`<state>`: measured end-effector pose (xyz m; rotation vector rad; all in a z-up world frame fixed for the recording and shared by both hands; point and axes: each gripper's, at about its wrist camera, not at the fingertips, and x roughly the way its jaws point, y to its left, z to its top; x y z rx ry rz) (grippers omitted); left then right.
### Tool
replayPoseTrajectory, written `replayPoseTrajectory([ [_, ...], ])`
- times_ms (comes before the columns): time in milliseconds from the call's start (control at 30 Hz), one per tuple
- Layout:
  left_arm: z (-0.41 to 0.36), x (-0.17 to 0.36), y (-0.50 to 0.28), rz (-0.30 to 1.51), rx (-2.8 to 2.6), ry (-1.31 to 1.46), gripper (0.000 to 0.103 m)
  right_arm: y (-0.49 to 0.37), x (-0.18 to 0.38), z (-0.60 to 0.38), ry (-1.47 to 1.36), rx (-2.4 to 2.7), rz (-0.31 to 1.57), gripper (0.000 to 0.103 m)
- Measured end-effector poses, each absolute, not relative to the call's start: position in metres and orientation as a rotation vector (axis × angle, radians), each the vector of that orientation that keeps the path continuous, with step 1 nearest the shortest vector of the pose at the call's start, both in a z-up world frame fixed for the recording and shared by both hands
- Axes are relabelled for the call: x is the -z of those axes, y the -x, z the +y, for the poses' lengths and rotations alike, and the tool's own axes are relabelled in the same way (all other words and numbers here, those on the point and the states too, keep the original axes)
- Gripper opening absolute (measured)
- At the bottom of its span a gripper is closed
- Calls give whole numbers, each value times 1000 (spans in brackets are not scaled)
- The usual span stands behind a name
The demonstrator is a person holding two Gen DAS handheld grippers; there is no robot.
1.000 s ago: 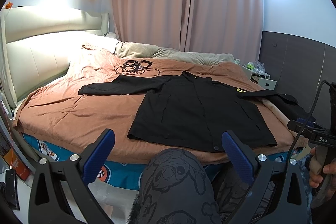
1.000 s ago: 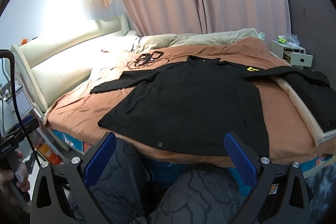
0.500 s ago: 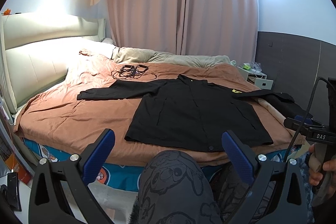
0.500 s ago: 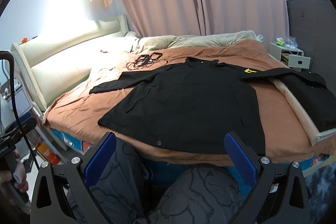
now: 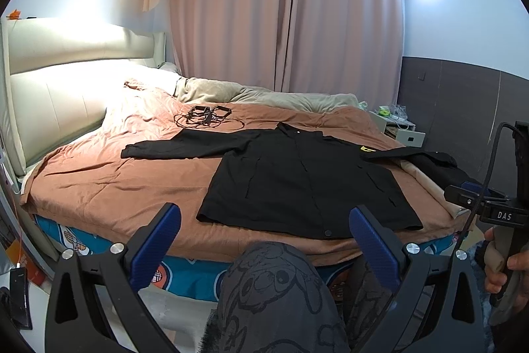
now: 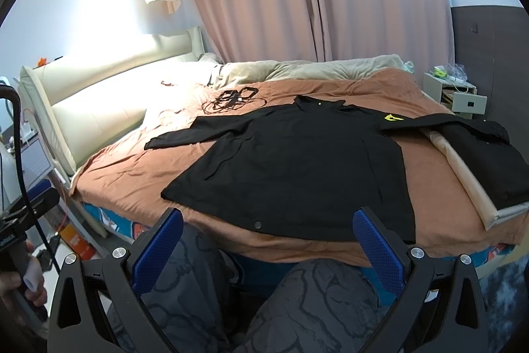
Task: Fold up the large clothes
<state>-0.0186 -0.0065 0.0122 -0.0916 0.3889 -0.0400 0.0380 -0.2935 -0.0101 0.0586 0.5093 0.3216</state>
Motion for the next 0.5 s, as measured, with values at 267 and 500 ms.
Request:
replayPoseTrajectory([
  [267,2,-12,25,378,43,115,103,-32,0,-292,-60,-321,493,103],
  [500,11,-12,26,368,35,132,103,-30,-3,-287,-49,-326,482,103],
])
